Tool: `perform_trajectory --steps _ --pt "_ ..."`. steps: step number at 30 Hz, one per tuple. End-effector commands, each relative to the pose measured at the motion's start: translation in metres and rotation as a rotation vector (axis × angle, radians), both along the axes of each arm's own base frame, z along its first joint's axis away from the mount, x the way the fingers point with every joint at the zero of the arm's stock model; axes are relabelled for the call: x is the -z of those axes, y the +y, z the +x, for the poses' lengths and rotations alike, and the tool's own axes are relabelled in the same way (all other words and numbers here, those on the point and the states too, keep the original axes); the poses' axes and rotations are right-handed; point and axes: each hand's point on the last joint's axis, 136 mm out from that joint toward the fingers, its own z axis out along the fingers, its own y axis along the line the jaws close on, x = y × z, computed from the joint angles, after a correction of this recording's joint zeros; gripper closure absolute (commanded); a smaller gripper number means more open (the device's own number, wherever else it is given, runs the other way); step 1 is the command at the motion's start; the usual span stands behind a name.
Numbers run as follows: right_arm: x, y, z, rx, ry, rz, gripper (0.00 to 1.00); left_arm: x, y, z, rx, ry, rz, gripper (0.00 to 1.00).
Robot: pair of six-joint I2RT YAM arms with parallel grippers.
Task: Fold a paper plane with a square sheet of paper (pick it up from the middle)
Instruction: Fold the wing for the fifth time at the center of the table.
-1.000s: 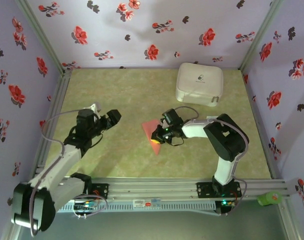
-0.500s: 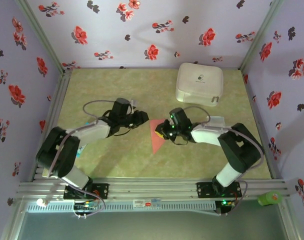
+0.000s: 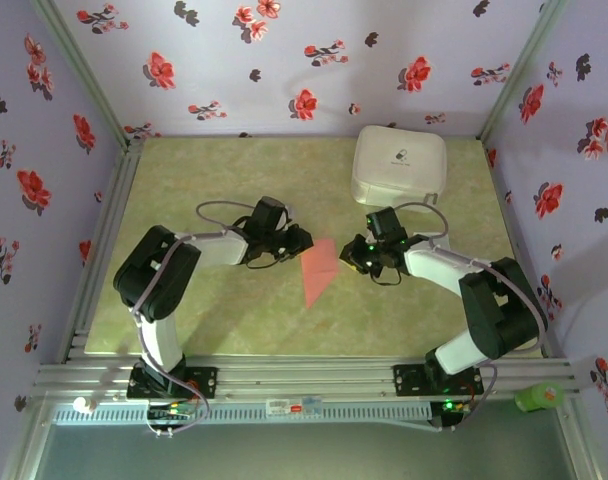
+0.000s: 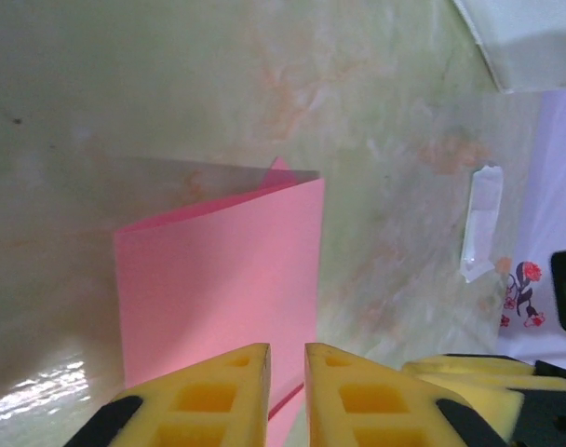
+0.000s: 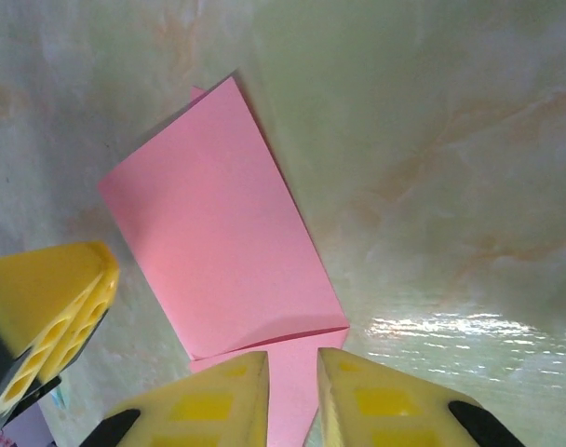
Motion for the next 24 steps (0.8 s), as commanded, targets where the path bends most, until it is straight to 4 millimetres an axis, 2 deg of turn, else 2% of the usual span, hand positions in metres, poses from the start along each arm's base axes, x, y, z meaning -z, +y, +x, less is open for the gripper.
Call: perform_trajectory --steps 1,8,15,24 --pt "0.008 0.000 -0.003 -0.022 0.011 0.010 0.79 0.008 -0.004 -0.001 0.009 0.034 0.004 0.83" --pt "0.016 0.005 -0.004 -0.030 0.036 0.038 0.77 0.032 0.000 -0.005 0.000 0.075 0.038 0.84" --pt "0.025 0.011 -0.004 -0.031 0.065 0.068 0.72 0.054 0.019 -0.014 -0.036 0.111 0.074 0.85" --pt "0.038 0.017 -0.005 -0.011 0.116 0.113 0.68 0.067 0.034 -0.020 -0.080 0.141 0.023 0.87"
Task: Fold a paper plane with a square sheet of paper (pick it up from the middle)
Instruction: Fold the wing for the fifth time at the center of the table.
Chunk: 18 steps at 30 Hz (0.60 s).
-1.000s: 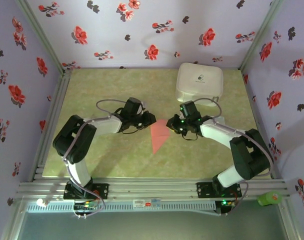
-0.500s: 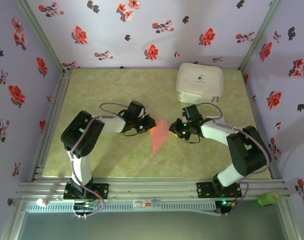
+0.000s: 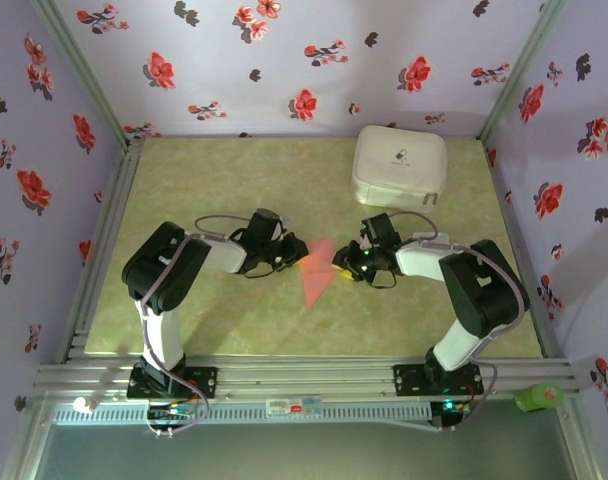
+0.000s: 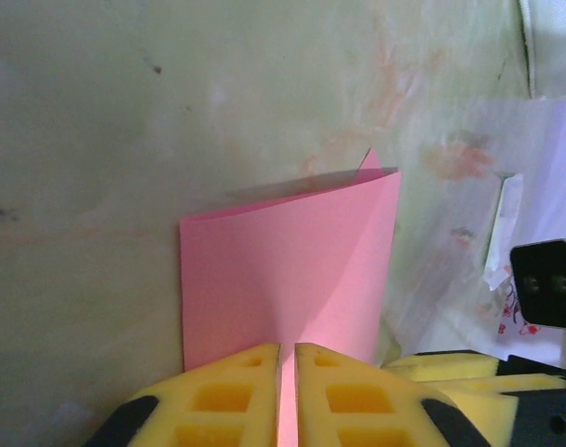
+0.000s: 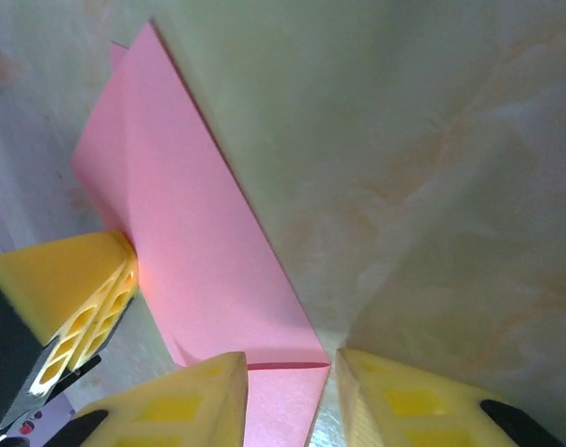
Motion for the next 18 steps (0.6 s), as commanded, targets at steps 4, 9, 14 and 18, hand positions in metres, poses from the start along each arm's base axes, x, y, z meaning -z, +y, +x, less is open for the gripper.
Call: perform_trajectory --steps 4,9,14,18 --pt "0.001 0.003 0.000 0.009 0.012 0.035 0.68 0.034 0.024 -0.016 -0.034 0.107 0.076 0.88" --pt "-0.001 -0.008 0.009 -0.026 -0.025 -0.067 0.68 0.033 0.023 -0.015 -0.028 0.104 0.079 0.88" --pt "-0.004 -0.008 0.025 -0.084 -0.047 -0.116 0.68 0.034 0.023 -0.015 -0.013 0.105 0.094 0.89" --pt "0.000 -0.003 0.032 -0.121 -0.034 -0.130 0.67 0.034 0.023 -0.015 -0.008 0.103 0.099 0.89"
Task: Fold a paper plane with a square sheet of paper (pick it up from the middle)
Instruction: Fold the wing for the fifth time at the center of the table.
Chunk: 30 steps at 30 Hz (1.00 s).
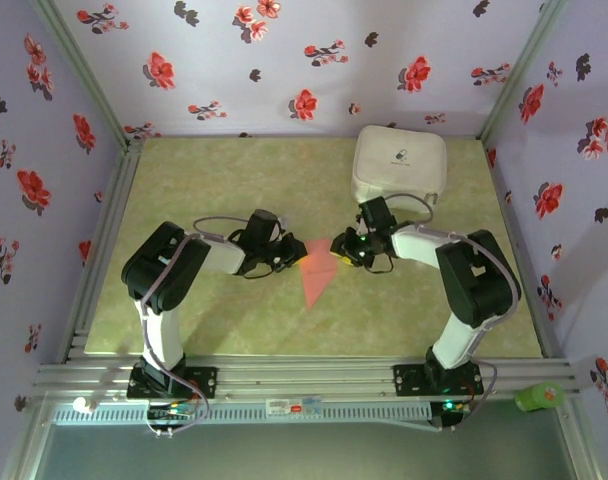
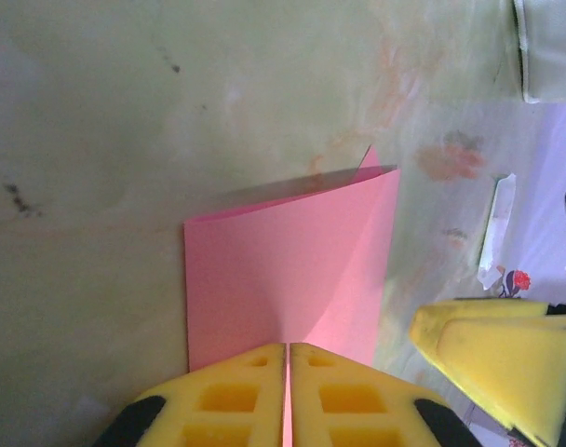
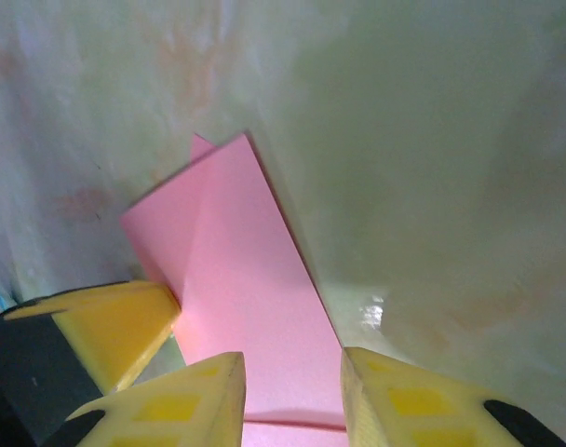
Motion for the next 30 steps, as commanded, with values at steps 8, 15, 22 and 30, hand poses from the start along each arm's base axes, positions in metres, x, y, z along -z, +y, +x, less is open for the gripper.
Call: perform_trajectory --steps 8,15,22,30 --pt "0.017 0.005 0.002 -0.095 0.057 -0.037 0.67 0.034 0.022 -0.016 0.002 0.103 0.115 0.90" --pt "0.020 0.012 -0.007 -0.143 0.078 -0.017 0.70 0.036 0.022 -0.016 0.008 0.104 0.123 0.90" --pt "0.017 0.018 -0.019 -0.198 0.072 -0.027 0.72 0.037 0.019 -0.014 0.016 0.105 0.126 0.90" --pt "0.009 0.020 -0.026 -0.188 0.058 -0.003 0.71 0.041 0.020 -0.016 0.071 0.114 0.182 0.91"
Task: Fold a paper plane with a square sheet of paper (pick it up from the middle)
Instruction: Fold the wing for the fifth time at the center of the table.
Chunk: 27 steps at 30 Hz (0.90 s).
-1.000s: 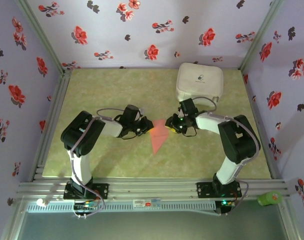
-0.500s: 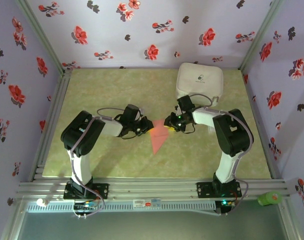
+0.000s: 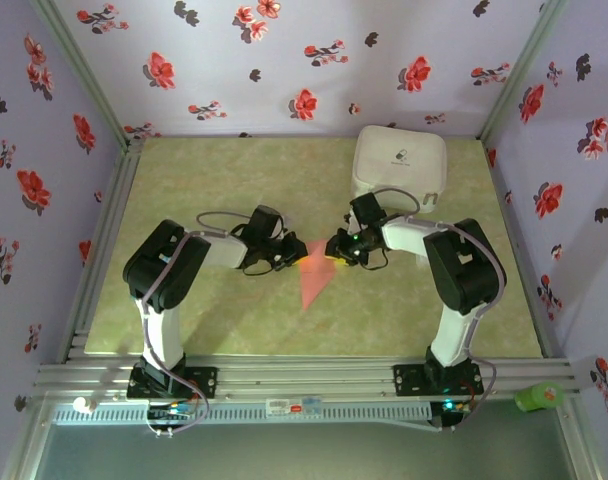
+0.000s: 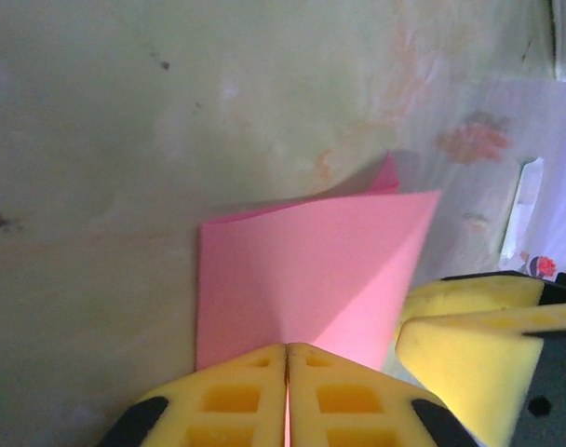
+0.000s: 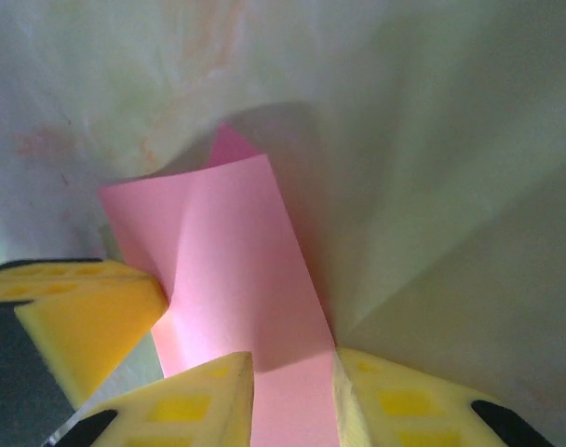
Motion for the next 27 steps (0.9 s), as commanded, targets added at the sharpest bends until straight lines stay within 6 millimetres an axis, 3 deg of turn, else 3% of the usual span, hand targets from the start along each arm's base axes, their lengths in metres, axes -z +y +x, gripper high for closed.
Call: perform_trajectory --steps 1,16,27 --pt "-0.007 0.003 -0.016 -0.021 0.031 0.021 0.71 0.040 0.022 -0.016 0.022 0.087 0.141 0.91" --pt "-0.022 -0.010 -0.034 0.125 0.066 0.069 0.69 0.042 0.027 -0.018 0.029 0.089 0.174 0.92" --pt "-0.002 -0.003 -0.041 0.197 0.126 0.116 0.69 0.043 0.027 -0.018 0.029 0.090 0.172 0.92"
